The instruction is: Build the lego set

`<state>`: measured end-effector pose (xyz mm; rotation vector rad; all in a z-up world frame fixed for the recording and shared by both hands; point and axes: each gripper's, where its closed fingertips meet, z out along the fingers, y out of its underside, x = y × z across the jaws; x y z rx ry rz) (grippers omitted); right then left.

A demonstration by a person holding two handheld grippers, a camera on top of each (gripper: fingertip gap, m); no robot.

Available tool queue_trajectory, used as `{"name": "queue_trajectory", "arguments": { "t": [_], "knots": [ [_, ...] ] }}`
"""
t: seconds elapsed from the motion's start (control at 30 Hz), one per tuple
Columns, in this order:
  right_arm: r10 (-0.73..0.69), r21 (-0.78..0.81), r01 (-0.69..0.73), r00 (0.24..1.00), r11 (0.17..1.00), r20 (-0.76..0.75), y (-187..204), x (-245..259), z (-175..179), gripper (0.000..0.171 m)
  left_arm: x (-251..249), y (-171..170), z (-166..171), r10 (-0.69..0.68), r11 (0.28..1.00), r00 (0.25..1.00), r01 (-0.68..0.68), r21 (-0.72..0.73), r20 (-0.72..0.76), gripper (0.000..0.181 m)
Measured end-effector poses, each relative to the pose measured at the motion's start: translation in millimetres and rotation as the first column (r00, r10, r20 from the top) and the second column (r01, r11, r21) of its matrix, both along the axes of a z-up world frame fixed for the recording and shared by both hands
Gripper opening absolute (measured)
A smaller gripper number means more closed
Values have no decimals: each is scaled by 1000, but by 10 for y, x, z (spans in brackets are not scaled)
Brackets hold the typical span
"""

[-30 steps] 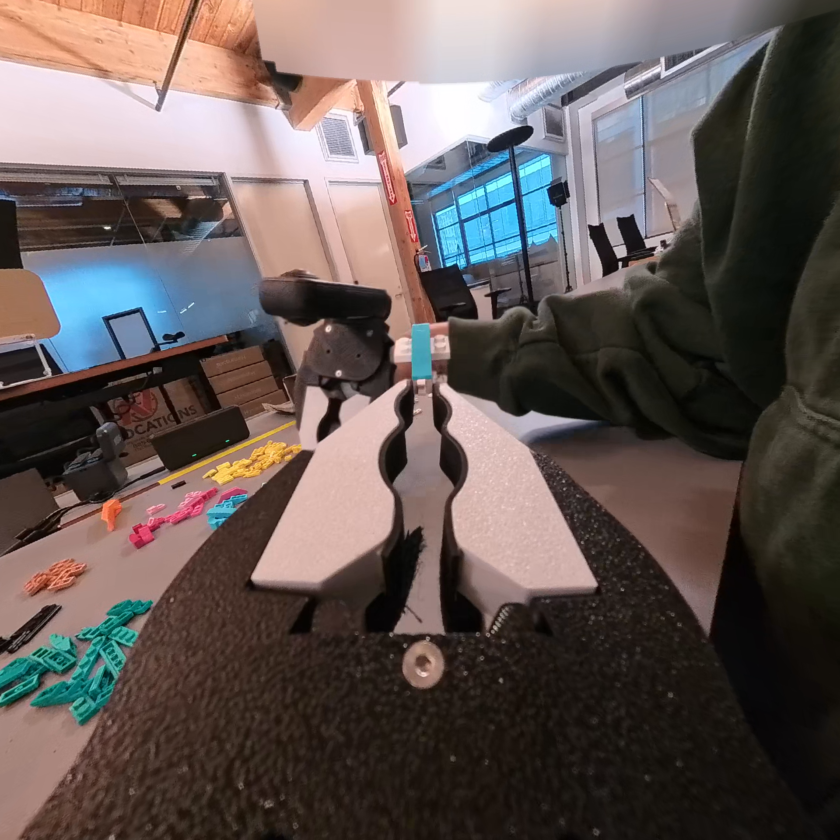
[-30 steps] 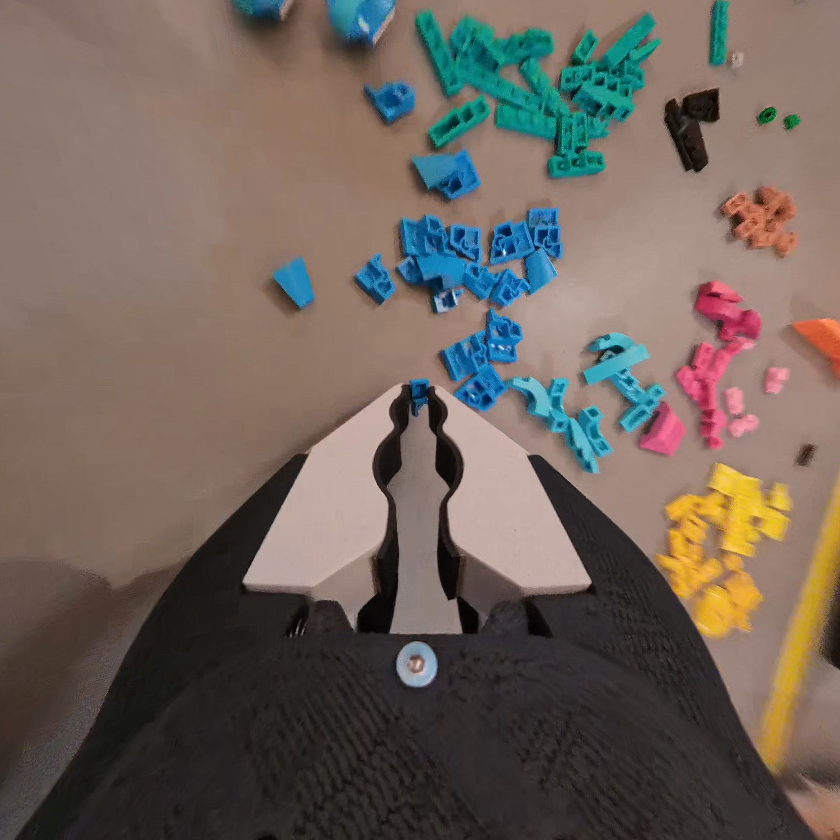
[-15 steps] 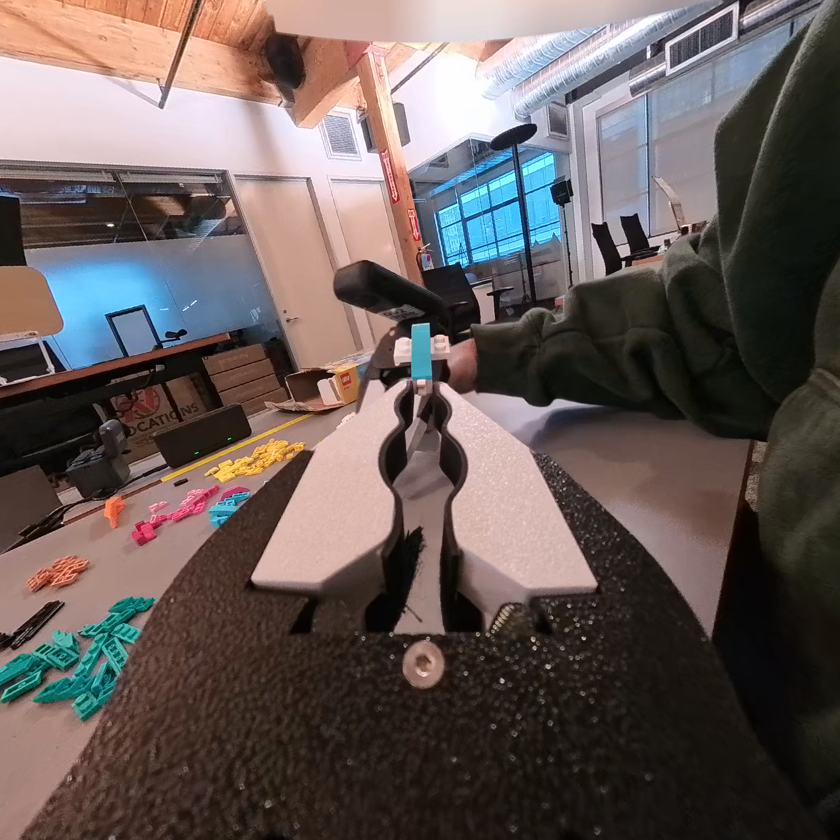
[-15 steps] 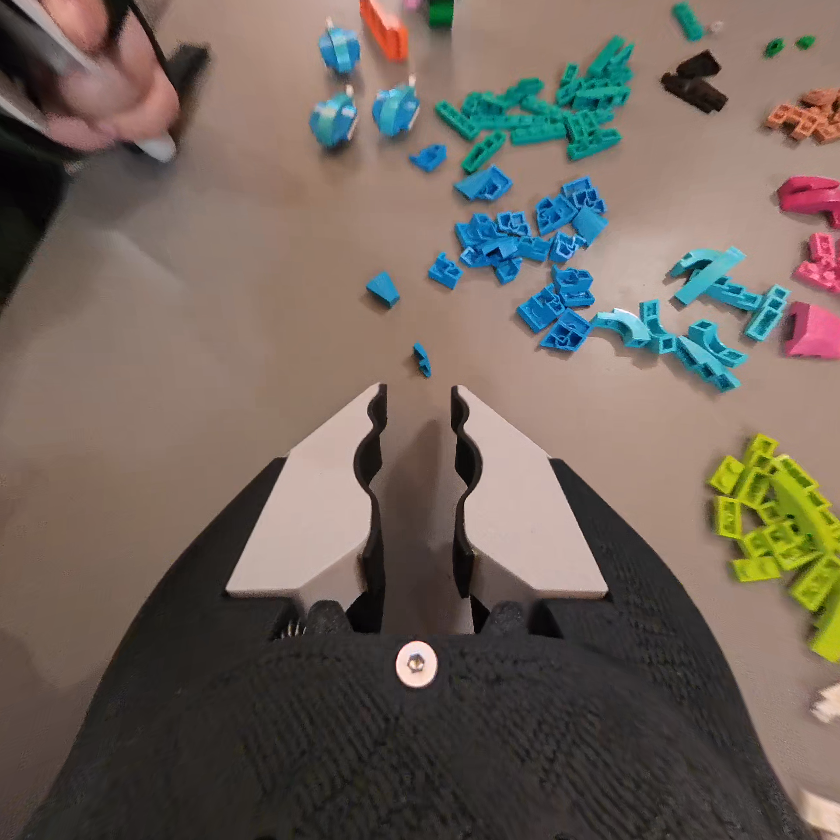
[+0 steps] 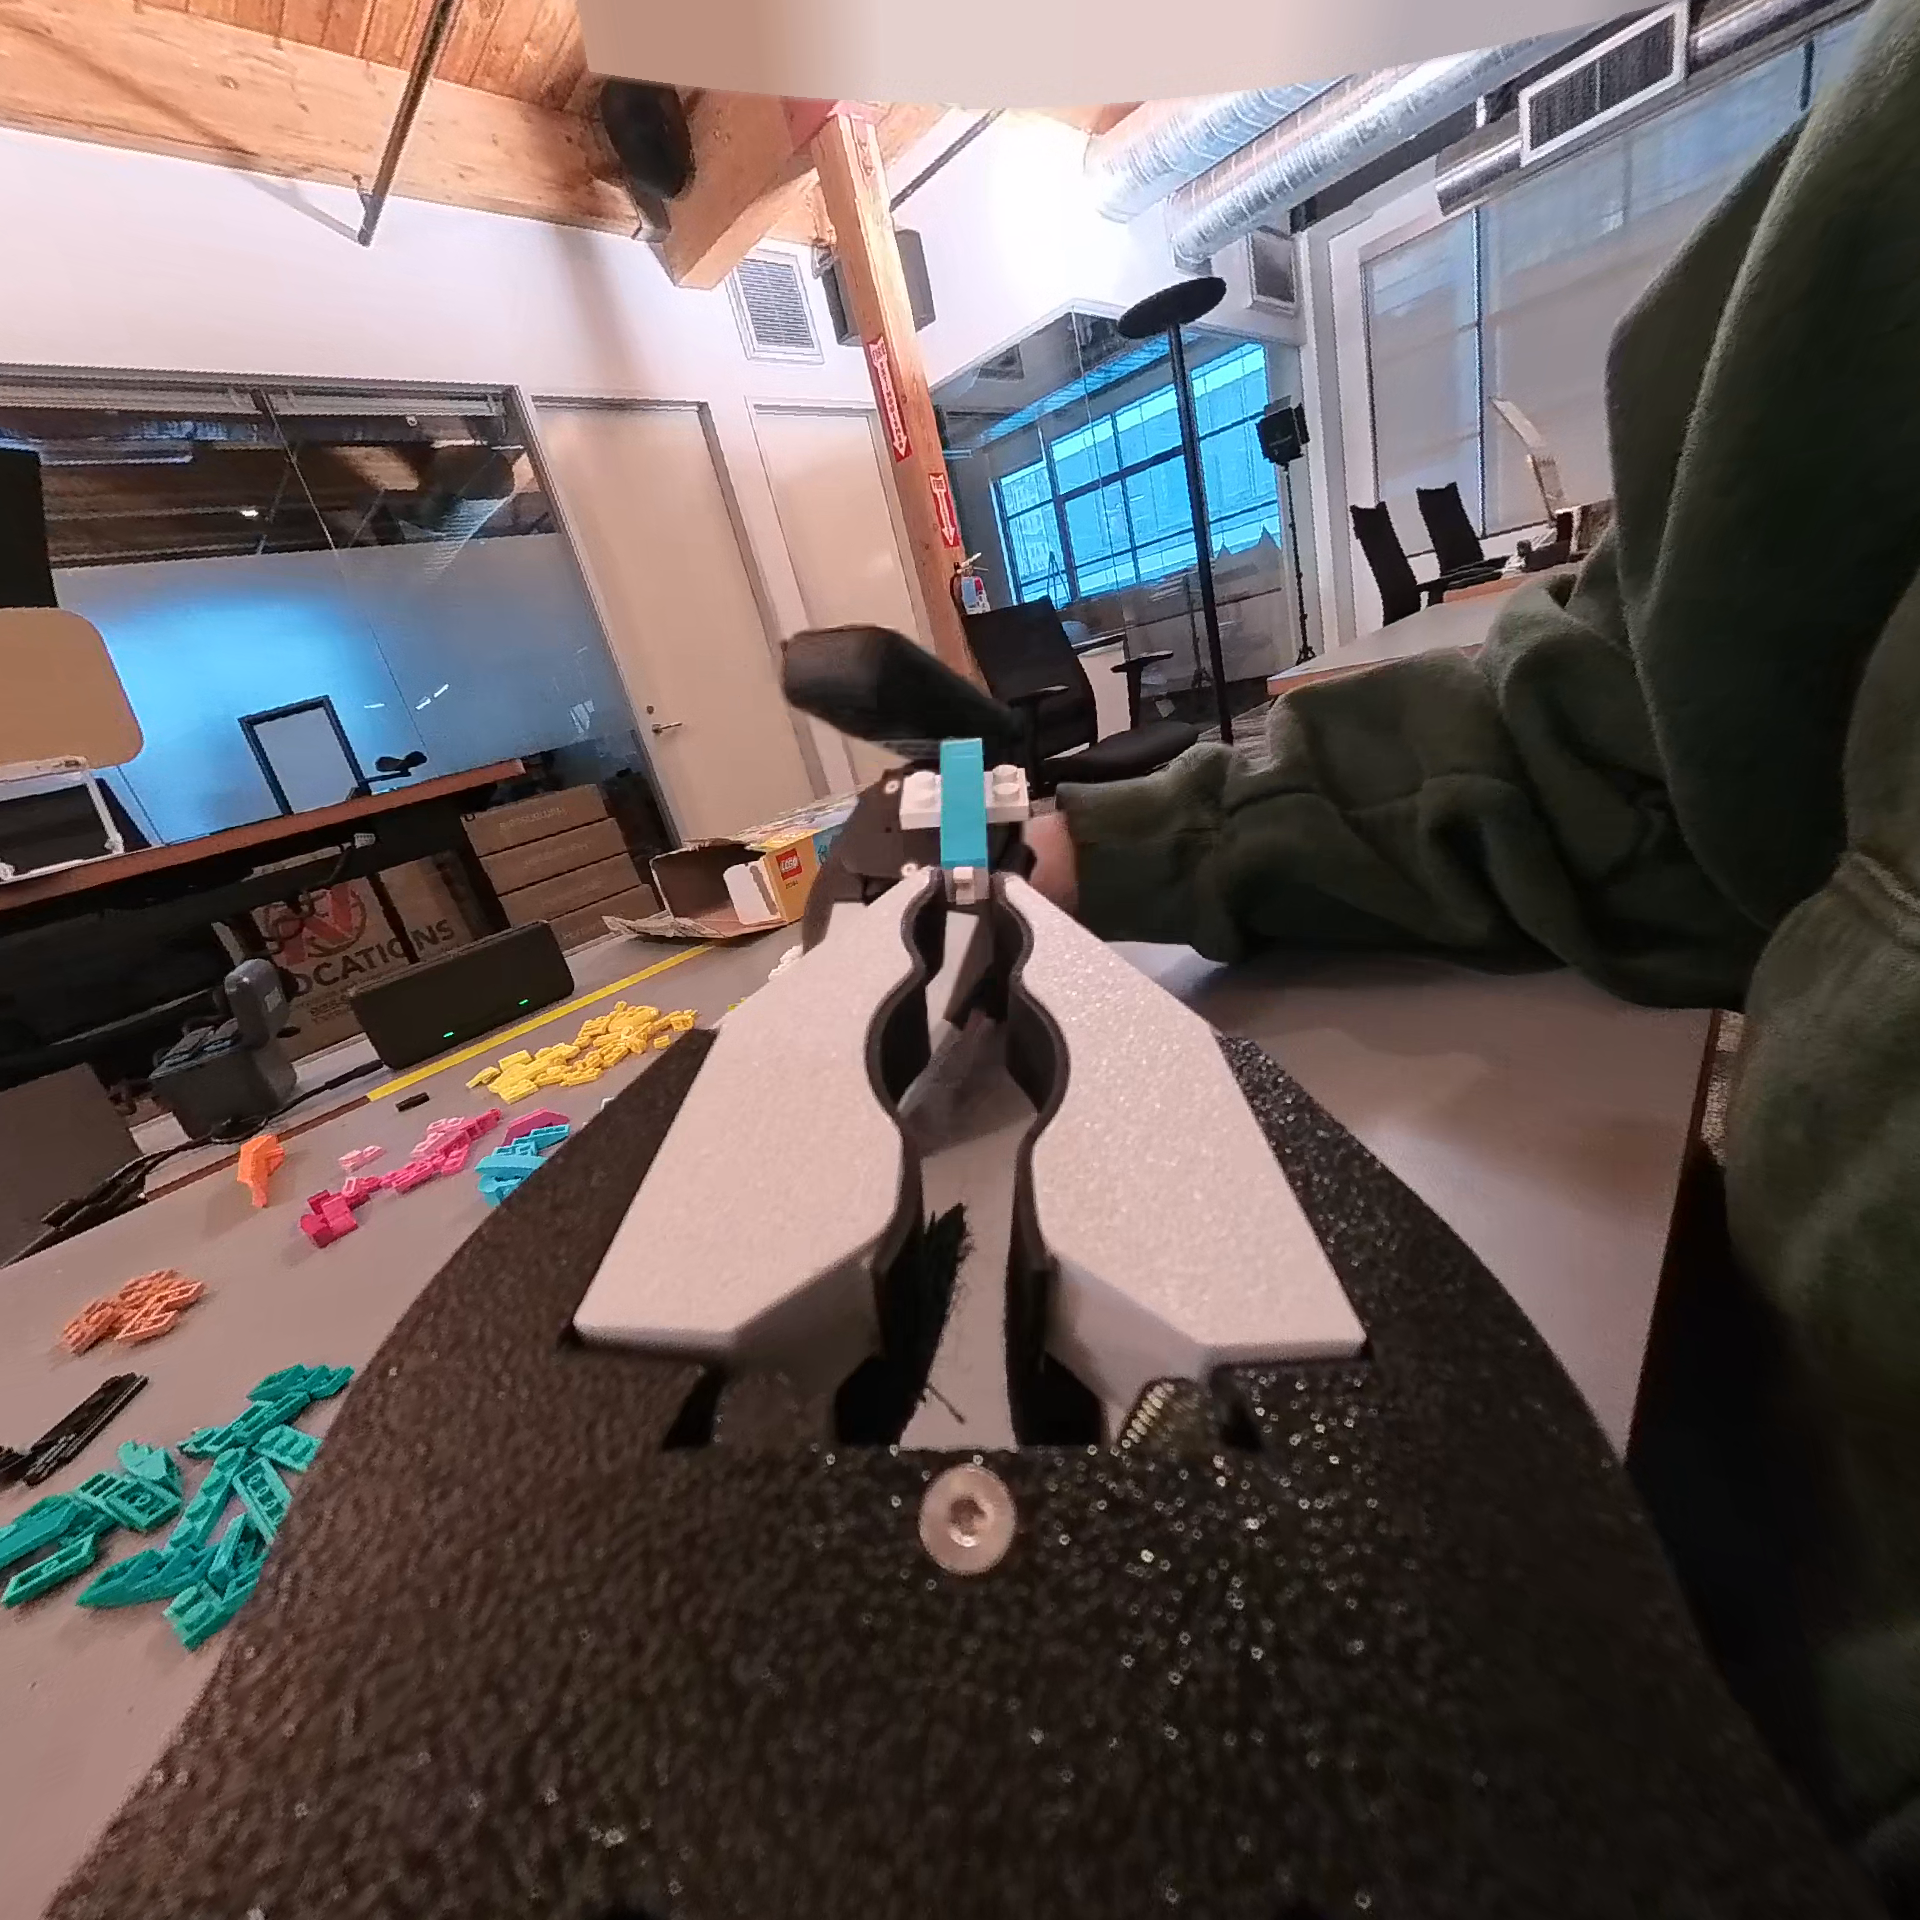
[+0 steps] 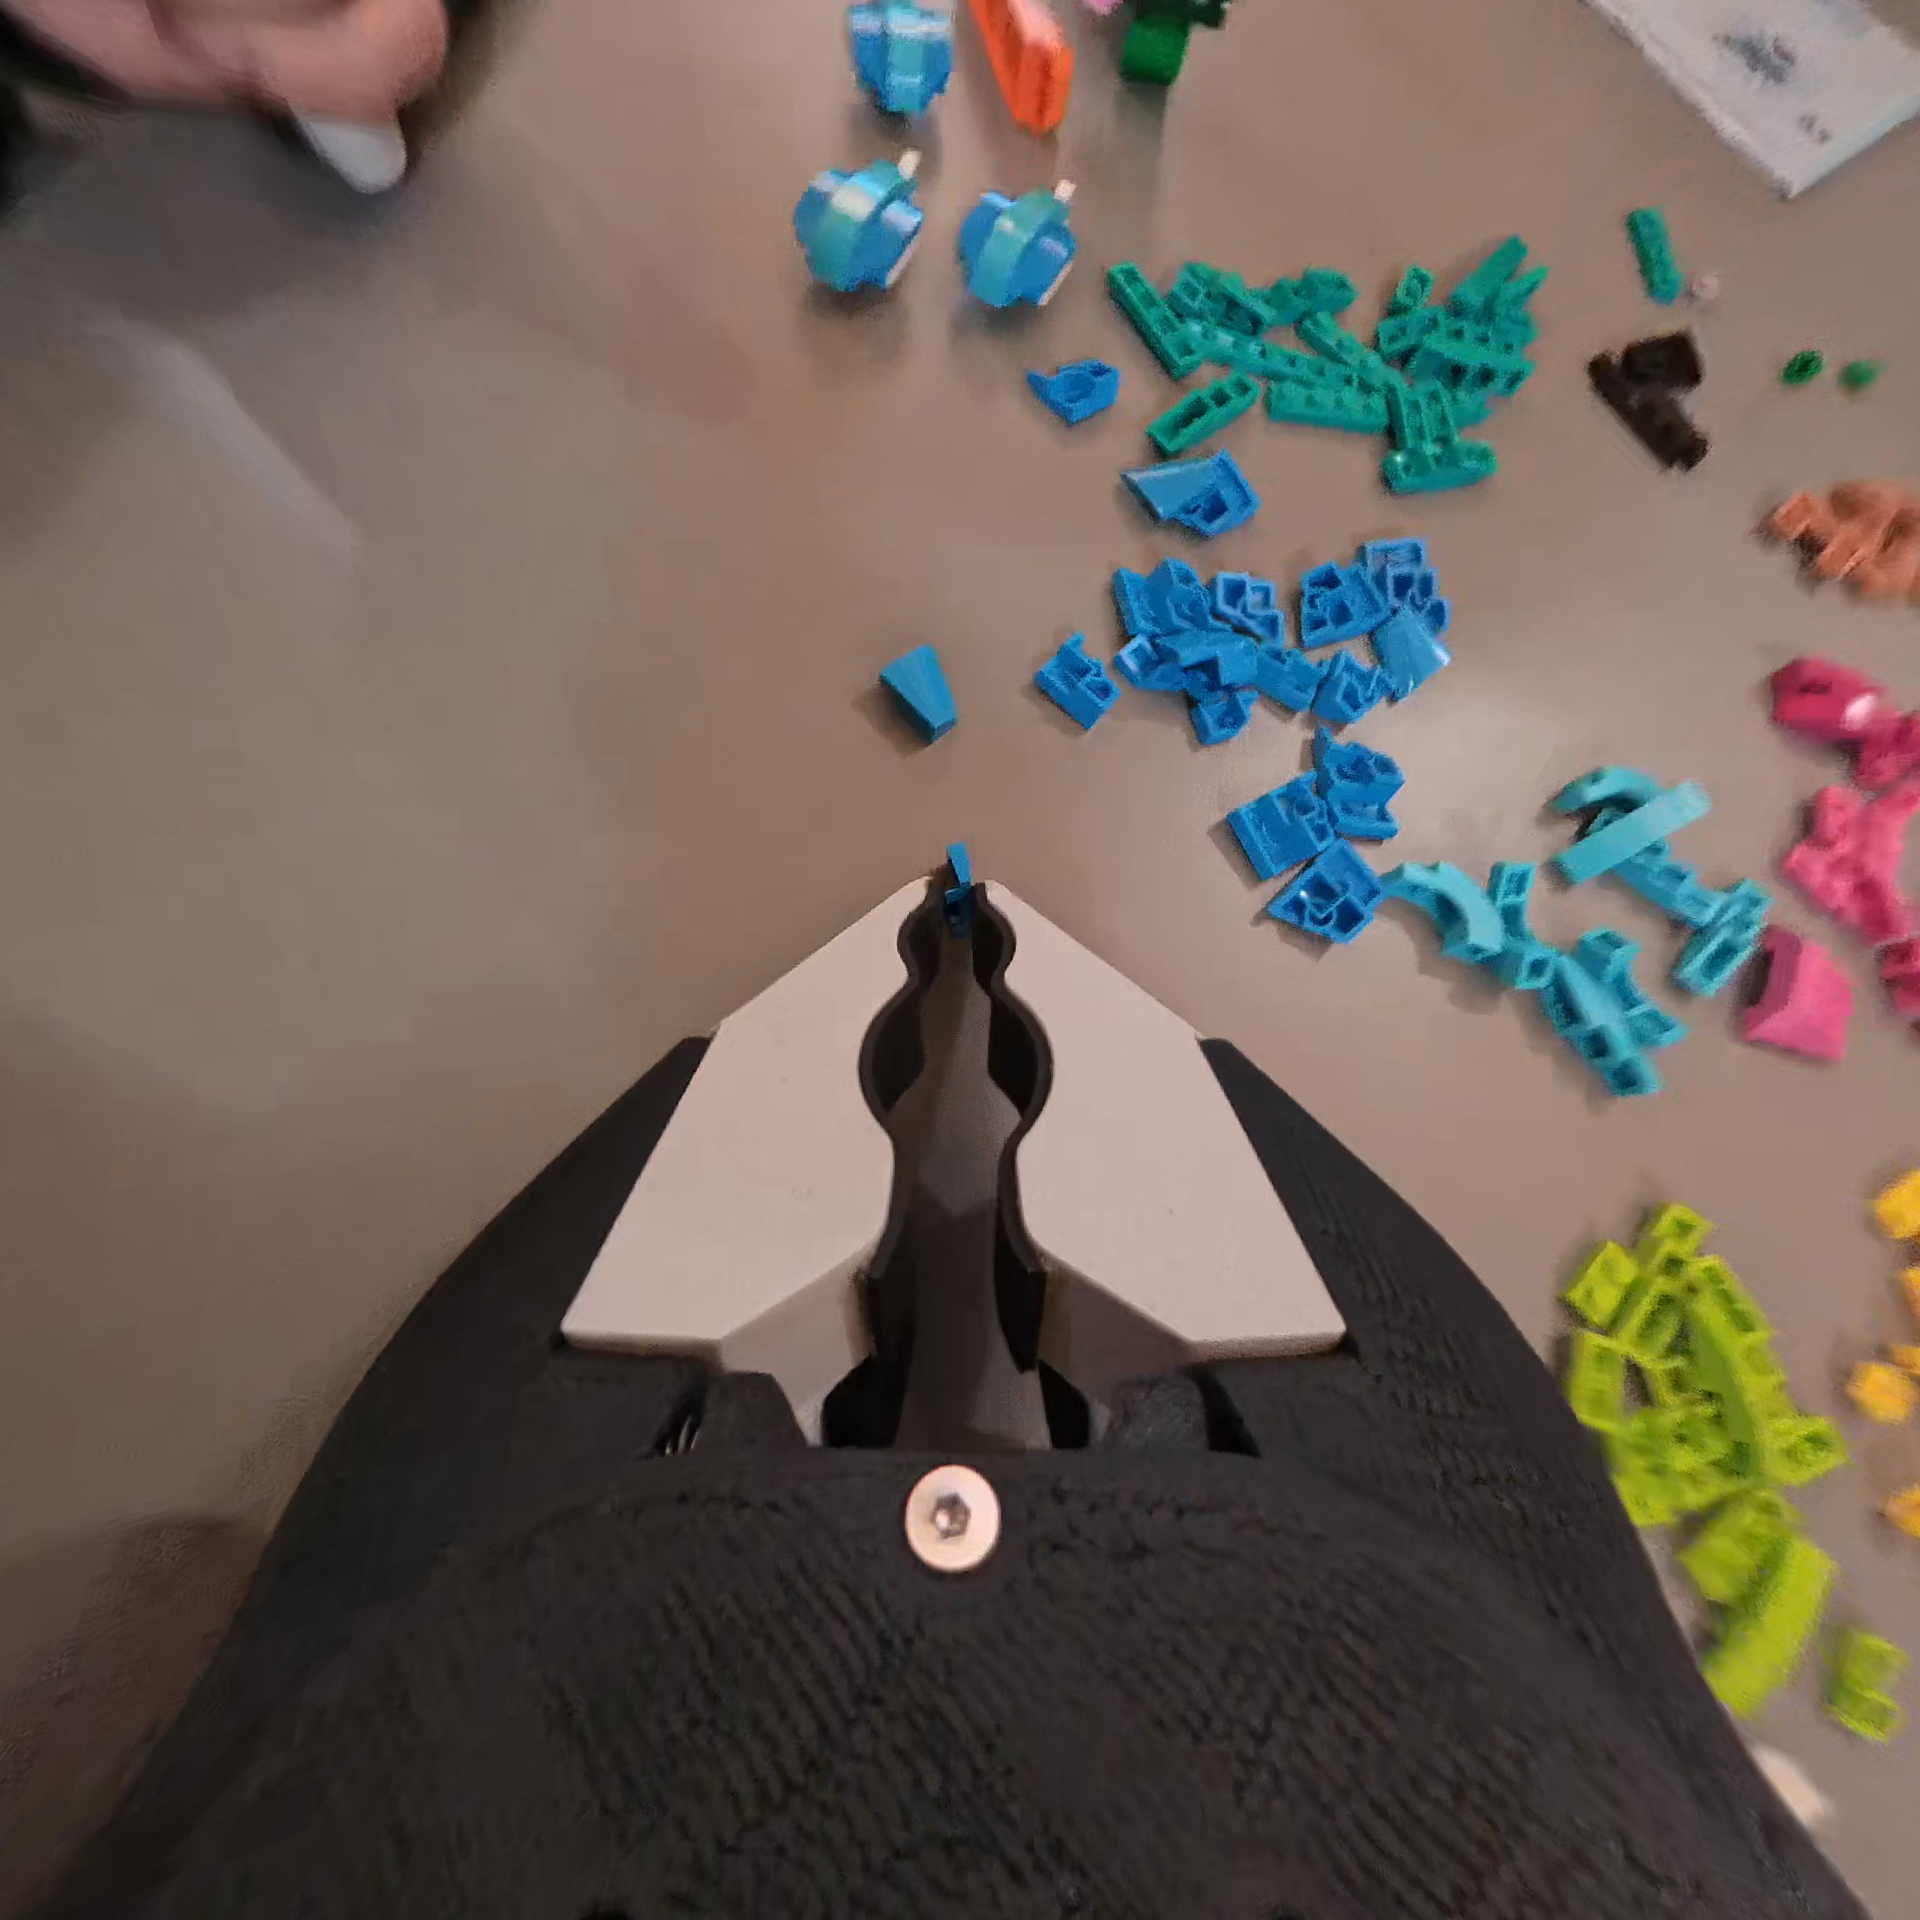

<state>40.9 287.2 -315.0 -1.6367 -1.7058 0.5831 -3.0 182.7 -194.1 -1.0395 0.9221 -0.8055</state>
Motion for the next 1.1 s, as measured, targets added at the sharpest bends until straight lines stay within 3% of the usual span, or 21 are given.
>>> {"name": "queue_trajectory", "arguments": {
  "t": [0.1,0.2,0.3,0.37,0.5,0.63,0.77,0.93,1.1],
  "knots": [
    [65,322,-106,989,941,135,-37,24,11,3,0,5,2,1,1000,1000,-1,-2,1,5],
    [79,645,-298,935,703,346,-36,60,15,3,-2,10,4,1,1000,1000,-1,-4,3,5],
    [82,763,-441,884,472,461,-105,47,17,3,-1,13,7,2,1000,1000,-2,-4,3,5],
    [76,780,-473,870,410,488,-127,53,19,3,0,14,7,2,1000,1000,-2,-3,3,5],
    [82,762,-462,873,454,481,-144,105,65,17,-14,47,11,28,1000,1000,-28,-2,5,5],
    [48,734,-433,875,523,481,-106,204,87,21,-206,241,84,179,984,981,-178,-22,74,5],
    [50,673,-334,913,660,405,-137,285,105,21,-208,253,84,182,983,980,-180,-27,76,5],
    [31,293,-78,986,953,161,-238,274,82,19,-249,305,93,205,978,974,-201,-51,93,5],
    [-45,-14,45,999,999,11,-124,263,32,18,-235,301,88,200,979,976,-196,-49,89,5]
  ]
}}
